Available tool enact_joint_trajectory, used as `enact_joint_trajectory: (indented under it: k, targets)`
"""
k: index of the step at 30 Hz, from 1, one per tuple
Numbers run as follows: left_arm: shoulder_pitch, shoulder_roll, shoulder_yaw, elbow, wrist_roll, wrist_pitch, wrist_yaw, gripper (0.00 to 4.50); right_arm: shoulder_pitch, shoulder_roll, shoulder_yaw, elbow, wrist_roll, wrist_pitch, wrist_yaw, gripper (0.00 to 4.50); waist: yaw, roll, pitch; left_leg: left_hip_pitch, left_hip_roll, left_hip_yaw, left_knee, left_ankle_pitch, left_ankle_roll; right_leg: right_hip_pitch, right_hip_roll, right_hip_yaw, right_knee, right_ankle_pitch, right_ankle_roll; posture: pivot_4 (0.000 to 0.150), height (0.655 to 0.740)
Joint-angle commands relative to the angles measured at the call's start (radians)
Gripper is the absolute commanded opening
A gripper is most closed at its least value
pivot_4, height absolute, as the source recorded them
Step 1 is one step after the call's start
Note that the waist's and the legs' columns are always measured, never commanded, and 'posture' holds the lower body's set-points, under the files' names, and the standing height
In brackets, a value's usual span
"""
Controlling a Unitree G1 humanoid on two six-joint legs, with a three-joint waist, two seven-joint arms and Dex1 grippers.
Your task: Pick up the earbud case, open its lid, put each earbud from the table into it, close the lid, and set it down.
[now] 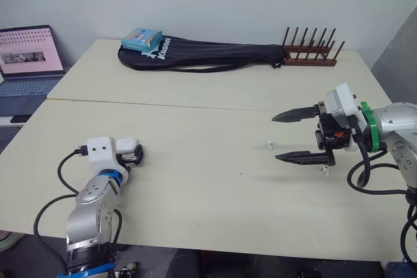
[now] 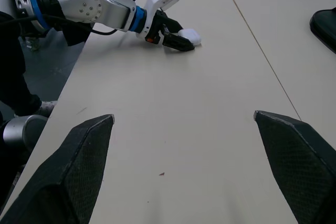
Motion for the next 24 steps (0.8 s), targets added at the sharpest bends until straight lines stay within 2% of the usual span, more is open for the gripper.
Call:
enact_joint_trajectory:
  k: [1, 5, 6, 11, 15, 19, 21, 24]
  targets:
    - [-0.013, 0.014, -0.029, 0.063, 0.002, 0.049, -0.022, 4.10, -0.011, -0.002, -0.019, -0.036, 0.017, 0.005, -0.005, 4.50, 0.000, 0.001, 0.000, 0.000, 0.000, 0.000, 0.000, 0.000, 0.000, 0.000, 0.000, 0.000, 0.000, 0.000, 0.000, 0.150, 0.7274]
    - [-0.031, 0.038, -0.040, 0.104, 0.010, 0.060, -0.036, 2.96, -0.002, -0.007, -0.024, -0.046, 0.021, 0.010, -0.010, 4.50, 0.000, 0.002, -0.001, 0.000, 0.000, 0.000, 0.000, 0.000, 0.000, 0.000, 0.000, 0.000, 0.000, 0.000, 0.000, 0.150, 0.7274]
    - [-0.033, 0.044, -0.042, 0.113, 0.013, 0.060, -0.041, 2.81, 0.001, -0.009, -0.026, -0.049, 0.021, 0.011, -0.011, 4.50, 0.000, 0.002, -0.001, 0.000, 0.000, 0.000, 0.000, 0.000, 0.000, 0.000, 0.000, 0.000, 0.000, 0.000, 0.000, 0.150, 0.7274]
    - [-0.006, 0.083, -0.076, 0.117, 0.030, 0.019, -0.104, 2.81, 0.021, -0.020, -0.042, -0.067, 0.021, 0.020, -0.023, 4.50, -0.001, 0.005, -0.003, 0.000, 0.000, -0.001, 0.000, 0.000, 0.000, 0.000, 0.000, -0.001, 0.000, 0.000, 0.000, 0.150, 0.7274]
    - [0.054, 0.116, -0.203, 0.006, 0.036, -0.177, -0.305, 2.81, 0.072, -0.039, -0.071, -0.085, 0.026, 0.051, -0.054, 4.50, -0.001, 0.005, -0.003, -0.001, 0.000, 0.000, 0.000, 0.000, 0.000, 0.000, 0.000, 0.000, -0.003, 0.000, 0.000, 0.150, 0.7274]
    - [0.092, 0.134, -0.349, -0.084, 0.033, -0.348, -0.507, 2.81, 0.157, -0.054, -0.091, -0.135, 0.078, 0.168, -0.114, 4.50, 0.009, 0.005, -0.003, -0.005, 0.001, 0.001, -0.001, 0.000, 0.000, 0.000, -0.003, -0.001, -0.010, 0.000, 0.000, 0.150, 0.7274]
    - [0.089, 0.111, -0.426, -0.108, 0.037, -0.429, -0.570, 2.81, 0.196, -0.062, -0.067, -0.190, 0.087, 0.280, -0.198, 4.50, 0.007, 0.004, -0.002, -0.005, 0.001, 0.002, -0.002, 0.000, 0.000, 0.001, -0.003, 0.000, -0.013, 0.000, 0.000, 0.150, 0.7274]
    - [0.087, 0.104, -0.538, -0.122, 0.070, -0.568, -0.667, 2.81, 0.209, -0.025, -0.072, -0.253, 0.182, 0.480, -0.337, 4.50, -0.003, 0.003, -0.002, -0.006, 0.001, 0.003, -0.002, 0.000, 0.001, 0.000, -0.001, 0.001, -0.014, 0.000, 0.000, 0.150, 0.7274]
